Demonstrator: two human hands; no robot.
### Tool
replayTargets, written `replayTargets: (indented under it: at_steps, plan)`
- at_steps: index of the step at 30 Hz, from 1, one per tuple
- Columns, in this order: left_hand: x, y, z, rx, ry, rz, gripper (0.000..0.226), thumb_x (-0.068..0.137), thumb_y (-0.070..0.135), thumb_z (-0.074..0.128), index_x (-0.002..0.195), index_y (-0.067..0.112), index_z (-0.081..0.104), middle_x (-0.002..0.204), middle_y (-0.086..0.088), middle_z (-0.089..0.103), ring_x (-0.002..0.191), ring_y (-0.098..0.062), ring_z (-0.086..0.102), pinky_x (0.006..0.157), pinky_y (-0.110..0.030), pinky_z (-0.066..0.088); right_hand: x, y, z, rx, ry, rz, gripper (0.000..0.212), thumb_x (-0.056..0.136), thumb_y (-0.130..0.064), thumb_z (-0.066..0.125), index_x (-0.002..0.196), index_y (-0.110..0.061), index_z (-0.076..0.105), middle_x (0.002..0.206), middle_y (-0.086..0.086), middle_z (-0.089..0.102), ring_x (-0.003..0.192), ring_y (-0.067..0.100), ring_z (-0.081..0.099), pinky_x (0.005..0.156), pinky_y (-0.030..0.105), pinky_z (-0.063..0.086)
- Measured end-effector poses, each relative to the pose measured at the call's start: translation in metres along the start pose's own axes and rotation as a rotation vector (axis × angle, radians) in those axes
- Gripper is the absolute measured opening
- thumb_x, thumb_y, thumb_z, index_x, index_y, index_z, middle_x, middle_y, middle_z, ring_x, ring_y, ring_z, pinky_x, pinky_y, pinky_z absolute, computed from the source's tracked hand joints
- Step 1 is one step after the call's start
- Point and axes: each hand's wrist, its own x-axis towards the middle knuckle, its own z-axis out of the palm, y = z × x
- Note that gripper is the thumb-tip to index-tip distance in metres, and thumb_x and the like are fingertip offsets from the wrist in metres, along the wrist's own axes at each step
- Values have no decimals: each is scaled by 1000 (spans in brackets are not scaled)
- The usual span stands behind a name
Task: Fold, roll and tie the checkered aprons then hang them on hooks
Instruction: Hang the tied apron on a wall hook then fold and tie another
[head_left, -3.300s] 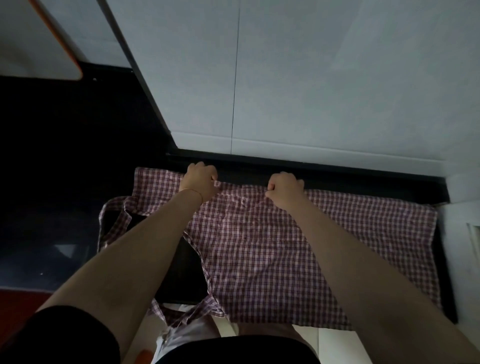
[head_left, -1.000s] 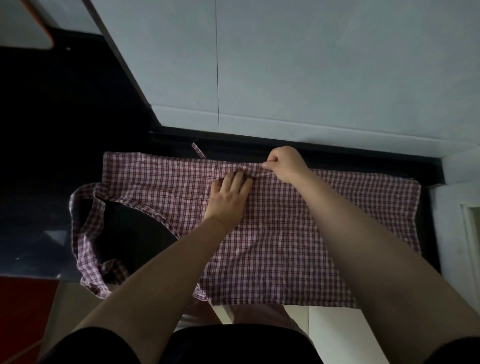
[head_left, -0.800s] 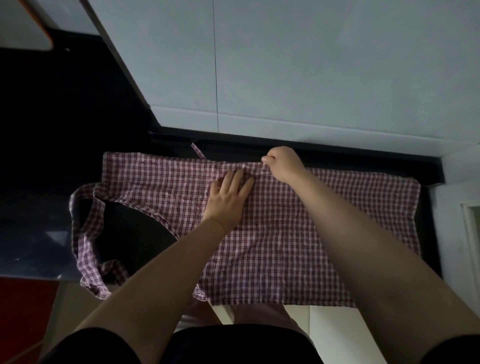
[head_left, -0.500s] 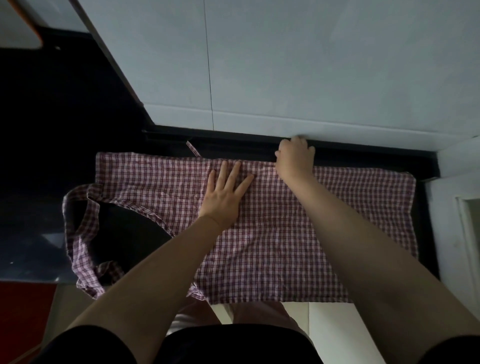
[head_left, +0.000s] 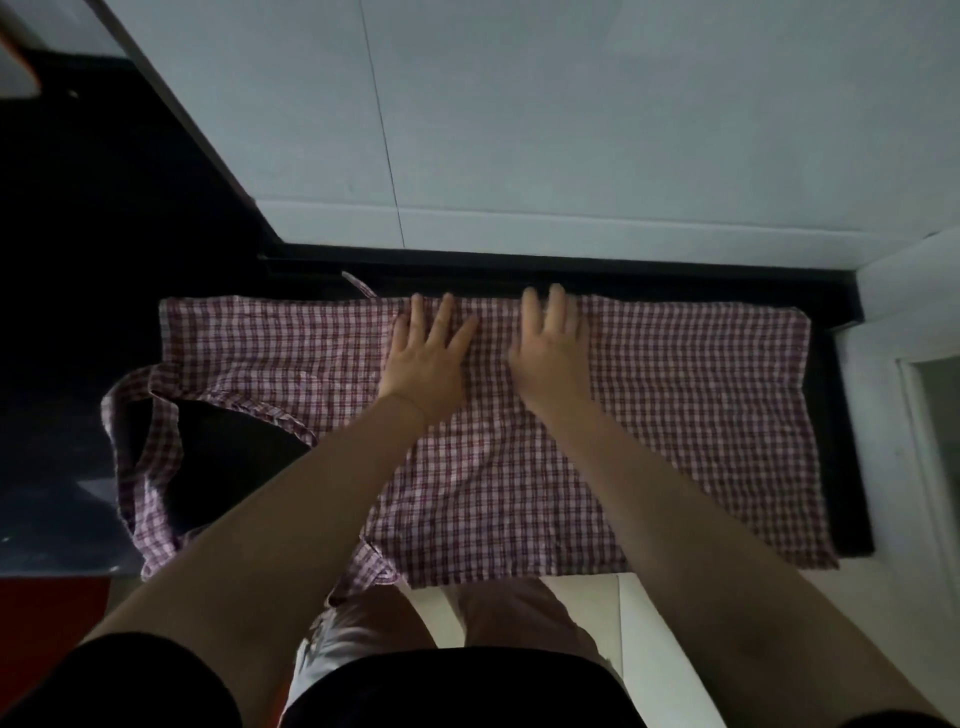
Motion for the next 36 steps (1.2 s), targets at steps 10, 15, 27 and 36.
replayTargets:
  at_steps: [10, 15, 27, 36]
  plan:
    - [-5, 30, 31, -39, 102, -8, 64, 98, 62, 4, 154, 36, -13, 163, -6, -19, 149, -34, -19, 119, -59, -8, -26, 58, 27, 25, -54, -194, 58, 106, -48, 22, 159, -25, 16, 167, 2, 9, 154, 21, 3, 124, 48, 7]
    - [6, 17, 24, 23, 80, 32, 68, 96, 65, 9, 156, 37, -7, 165, -5, -14, 150, -33, -16, 119, -59, -5, -9, 129, 11, 61, 6, 401, 66, 104, -47, 20, 159, -11, 11, 166, 12, 7, 153, 29, 4, 123, 53, 9]
    - [38, 64, 19, -81, 130, -52, 80, 87, 70, 21, 155, 37, -6, 165, -3, -14, 150, -33, -17, 119, -59, -6, 2, 120, 21, 41, -37, -6, 61, 104, -54, 19, 159, -29, 11, 167, -2, 6, 154, 21, 0, 124, 48, 2]
    - [39, 68, 19, -31, 118, -94, 80, 88, 75, 9, 155, 37, -13, 163, -3, -22, 148, -35, -21, 118, -62, -4, -12, 158, 10, 67, -24, 33, 61, 104, -50, 20, 159, -26, 9, 167, 0, 3, 154, 22, -2, 124, 49, 5]
